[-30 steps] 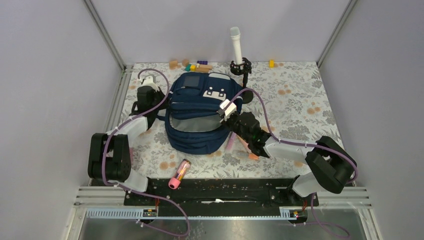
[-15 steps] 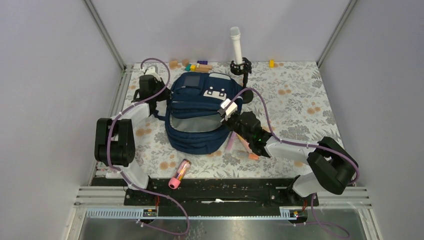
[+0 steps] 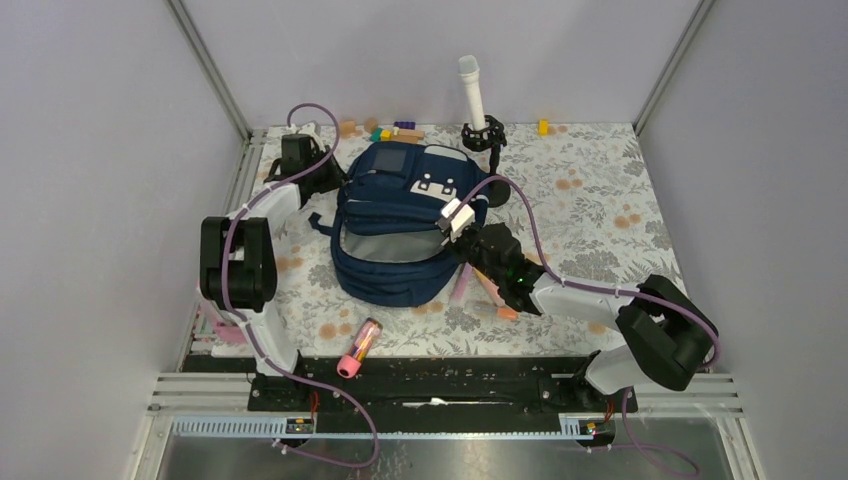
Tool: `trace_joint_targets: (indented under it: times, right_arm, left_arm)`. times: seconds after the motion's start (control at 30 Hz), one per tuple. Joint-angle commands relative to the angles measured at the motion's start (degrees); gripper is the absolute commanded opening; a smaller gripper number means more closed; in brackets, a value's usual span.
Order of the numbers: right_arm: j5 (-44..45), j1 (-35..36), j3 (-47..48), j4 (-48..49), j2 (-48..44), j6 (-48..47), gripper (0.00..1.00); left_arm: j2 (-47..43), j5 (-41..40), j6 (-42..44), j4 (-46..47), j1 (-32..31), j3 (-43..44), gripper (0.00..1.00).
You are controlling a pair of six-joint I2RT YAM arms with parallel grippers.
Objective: Pack the student bag
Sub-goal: Unzip the student bag at the center of the board.
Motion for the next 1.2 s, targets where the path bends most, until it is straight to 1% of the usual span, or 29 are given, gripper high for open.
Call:
trace_joint_targets:
  times: [0.0,0.07,0.13,0.3,0.33,0.4,0.5,0.6,0.7,0.77,0.8,0.87,1.0,1.1,1.13,1.17]
  right_arm:
    - [0.2,-0.4,2.0,2.9,-5.1,2.8,0.00]
    - [0.3,-0.4,2.2,2.5,-5.2,2.9,0.00]
    - [0.6,-0.4,2.6,2.3,-5.0,2.8,0.00]
    - [0.9,-0.4,3.5,2.2,-4.5,2.8,0.00]
    - [0.7,-0.4,3.7,2.1,-4.5,3.0,0.00]
    - [0.2,-0.5,4.1,1.7,-4.4,3.3,0.00]
    - [-1.0,-0.6,4.8,0.9,-4.4,3.9,0.00]
    - [-2.2,-1.2,5.3,-0.2,-4.7,4.4,0.00]
    - [-4.2,-1.9,5.9,-1.4,-4.9,4.5,0.00]
    - [-5.2,-2.4,6.0,-1.6,-5.0,4.6,0.00]
    - [-5.6,-2.7,6.1,-1.8,-4.9,4.6,0.00]
    - [-6.3,-3.1,6.3,-2.2,-5.1,4.9,0.00]
    - [-7.9,-3.3,6.0,-3.7,-5.9,5.6,0.00]
    - [-8.3,-3.3,5.0,-4.1,-6.8,6.0,0.00]
    - [-8.4,-3.3,4.7,-4.0,-7.0,6.2,0.00]
    - [-8.4,-3.3,4.5,-4.1,-7.0,6.3,0.00]
  left_arm:
    - [-2.3,-5.5,1.1,5.9,3.0,-0.7,0.41]
    - [-6.1,-6.4,1.0,6.4,3.0,-2.9,0.62]
    - [-9.7,-6.6,0.9,6.1,3.1,-4.7,0.72]
    - [-20.6,-7.1,-0.3,2.3,3.1,-8.1,0.78]
    - [-23.2,-7.1,-0.4,1.8,3.0,-8.9,0.80]
    - [-28.9,-4.6,0.8,1.4,2.6,-9.9,0.86]
    - [-36.5,-3.7,4.9,-3.5,-0.4,-8.4,0.89]
    - [-41.2,-2.0,12.4,-11.9,-4.8,-4.4,0.90]
    - [-43.9,5.4,23.5,-20.9,-7.7,-2.0,0.94]
    - [-45.0,10.0,31.5,-26.8,-9.3,-1.9,0.95]
    - [-46.3,9.0,33.7,-27.6,-10.8,-3.3,0.97]
    - [-48.2,7.7,36.8,-26.3,-15.1,-7.7,0.98]
    - [-48.4,6.6,38.3,-24.7,-20.7,-13.3,0.98]
    - [-48.3,1.1,41.1,-24.1,-24.4,-14.9,0.98]
    - [-48.5,-2.8,42.0,-22.3,-25.6,-15.6,0.98]
    - [-48.8,-4.1,42.9,-21.0,-26.8,-16.2,0.99]
